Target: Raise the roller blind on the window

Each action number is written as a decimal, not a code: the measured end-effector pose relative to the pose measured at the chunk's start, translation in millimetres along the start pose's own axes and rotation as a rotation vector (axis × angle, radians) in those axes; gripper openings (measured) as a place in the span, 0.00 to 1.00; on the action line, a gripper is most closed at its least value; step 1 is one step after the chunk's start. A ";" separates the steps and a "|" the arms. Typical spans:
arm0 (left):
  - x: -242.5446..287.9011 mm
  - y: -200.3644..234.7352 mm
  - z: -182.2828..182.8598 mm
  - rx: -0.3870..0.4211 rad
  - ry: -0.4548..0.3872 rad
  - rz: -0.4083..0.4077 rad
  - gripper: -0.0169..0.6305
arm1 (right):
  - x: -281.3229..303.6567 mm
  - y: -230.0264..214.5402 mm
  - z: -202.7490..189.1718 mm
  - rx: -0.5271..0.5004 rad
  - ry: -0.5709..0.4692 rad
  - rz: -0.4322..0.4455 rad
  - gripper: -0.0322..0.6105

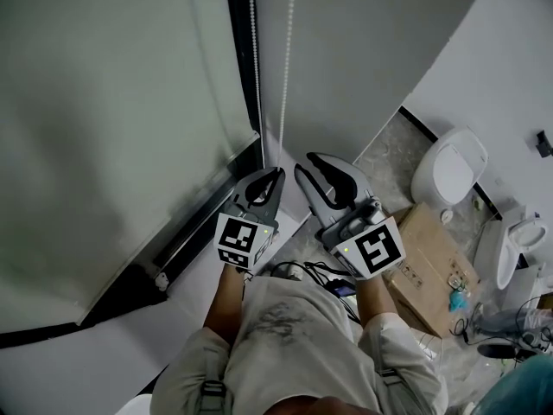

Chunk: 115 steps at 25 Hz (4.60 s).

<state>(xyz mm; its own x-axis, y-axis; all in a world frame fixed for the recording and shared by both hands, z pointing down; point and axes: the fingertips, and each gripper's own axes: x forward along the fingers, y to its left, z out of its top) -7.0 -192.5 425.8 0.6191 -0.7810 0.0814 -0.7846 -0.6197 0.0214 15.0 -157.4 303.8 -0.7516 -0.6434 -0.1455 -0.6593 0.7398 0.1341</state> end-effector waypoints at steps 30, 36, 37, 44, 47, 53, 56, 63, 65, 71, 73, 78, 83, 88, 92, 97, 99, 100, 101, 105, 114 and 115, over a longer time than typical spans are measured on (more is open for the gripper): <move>-27.4 -18.9 -16.0 -0.060 -0.022 -0.053 0.04 | 39.1 14.5 32.8 -0.089 -0.061 0.066 0.07; -26.5 -24.3 -28.0 -0.065 -0.012 -0.055 0.04 | 38.1 18.9 34.0 -0.084 -0.115 0.057 0.07; -26.8 -24.9 -30.2 -0.067 -0.008 -0.054 0.04 | 37.4 19.6 31.8 -0.081 -0.111 0.058 0.07; -32.5 -27.1 -53.3 -0.092 0.034 -0.046 0.04 | 30.0 25.9 -1.4 -0.054 -0.024 0.063 0.07; -33.0 -26.9 -62.8 -0.108 0.037 -0.042 0.04 | 29.3 26.4 -11.2 -0.036 -0.014 0.061 0.07; -35.8 -31.8 -87.4 -0.124 0.057 -0.047 0.04 | 24.6 31.2 -35.8 -0.006 0.020 0.053 0.07; -37.3 -34.9 -97.9 -0.140 0.041 -0.054 0.04 | 20.8 31.0 -47.6 0.009 0.032 0.048 0.07; -37.9 -35.5 -121.8 -0.137 0.073 -0.058 0.04 | 17.5 34.7 -71.1 0.027 0.054 0.036 0.06; -37.6 -36.1 -130.7 -0.136 0.091 -0.060 0.04 | 15.2 36.4 -79.5 0.047 0.059 0.037 0.07; -39.4 -36.2 -154.8 -0.153 0.132 -0.060 0.04 | 9.6 40.7 -102.1 0.080 0.085 0.037 0.06; -40.9 -35.5 -160.1 -0.157 0.137 -0.058 0.04 | 7.6 41.3 -107.7 0.099 0.088 0.040 0.06; -46.8 -32.5 -168.8 -0.153 0.154 -0.034 0.04 | 2.8 44.8 -115.4 0.144 0.074 0.043 0.06; -62.3 -22.6 -129.4 -0.134 0.117 0.013 0.04 | 3.1 42.7 -114.9 0.130 0.077 0.046 0.06; -64.8 -10.6 -60.8 -0.080 0.052 0.008 0.08 | 5.6 40.1 -125.4 0.123 0.114 0.041 0.07; -60.4 -13.2 -17.5 -0.061 0.013 -0.022 0.15 | 0.6 48.5 -142.4 0.144 0.154 0.050 0.07; -51.8 -15.9 48.4 -0.019 -0.089 -0.054 0.16 | 2.1 47.9 -136.7 0.119 0.135 0.047 0.06; -45.7 -18.7 77.9 0.011 -0.127 -0.070 0.16 | 1.0 44.4 -136.7 0.120 0.143 0.047 0.06; -42.1 -20.0 90.1 0.026 -0.142 -0.073 0.16 | 0.3 42.9 -137.5 0.121 0.150 0.047 0.06; -38.5 -21.1 100.1 0.039 -0.153 -0.076 0.16 | -0.3 42.0 -138.7 0.122 0.157 0.047 0.06; -30.0 -20.0 121.6 0.075 -0.176 -0.074 0.15 | 1.7 43.2 -144.1 0.122 0.170 0.046 0.06; -27.8 -18.6 130.7 0.059 -0.178 -0.084 0.04 | 7.8 42.8 -137.5 0.115 0.131 0.049 0.07; -28.5 -17.9 131.3 0.047 -0.182 -0.088 0.04 | 7.4 42.9 -138.1 0.119 0.134 0.050 0.06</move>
<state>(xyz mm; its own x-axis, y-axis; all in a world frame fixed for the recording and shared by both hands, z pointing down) -6.2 -169.2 292.3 0.6843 -0.7223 -0.1002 -0.7276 -0.6855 -0.0268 -21.8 -157.6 443.9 -0.7846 -0.6200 -0.0083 -0.6200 0.7844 0.0200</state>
